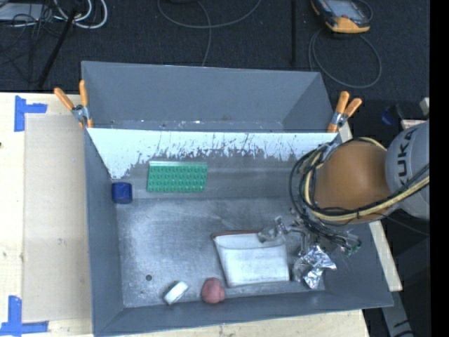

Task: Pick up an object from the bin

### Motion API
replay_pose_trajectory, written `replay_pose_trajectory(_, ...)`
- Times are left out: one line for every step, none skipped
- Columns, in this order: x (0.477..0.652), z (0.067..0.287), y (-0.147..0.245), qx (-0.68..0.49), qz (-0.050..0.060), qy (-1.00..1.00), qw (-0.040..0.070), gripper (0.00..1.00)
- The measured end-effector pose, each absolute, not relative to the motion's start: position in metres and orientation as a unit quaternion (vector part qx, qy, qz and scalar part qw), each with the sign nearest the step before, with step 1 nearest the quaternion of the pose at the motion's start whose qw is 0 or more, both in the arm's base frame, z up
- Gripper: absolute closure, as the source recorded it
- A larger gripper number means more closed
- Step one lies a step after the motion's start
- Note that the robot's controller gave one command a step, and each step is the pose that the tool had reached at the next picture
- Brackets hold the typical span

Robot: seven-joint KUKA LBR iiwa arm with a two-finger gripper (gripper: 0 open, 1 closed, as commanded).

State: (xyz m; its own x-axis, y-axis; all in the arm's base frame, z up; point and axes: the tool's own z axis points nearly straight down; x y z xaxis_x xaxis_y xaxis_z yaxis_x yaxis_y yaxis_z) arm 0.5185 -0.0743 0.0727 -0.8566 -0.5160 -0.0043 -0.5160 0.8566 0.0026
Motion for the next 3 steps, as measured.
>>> replay_pose_trajectory(0.526,0.074,-0.029,-0.409,-0.004,0.913,0.003,0.00)
replay_pose_trajectory(0.527,0.075,-0.031,-0.408,-0.005,0.913,0.000,1.00)
replay_pose_trajectory(0.527,0.099,-0.031,-0.406,0.000,0.914,0.001,1.00)
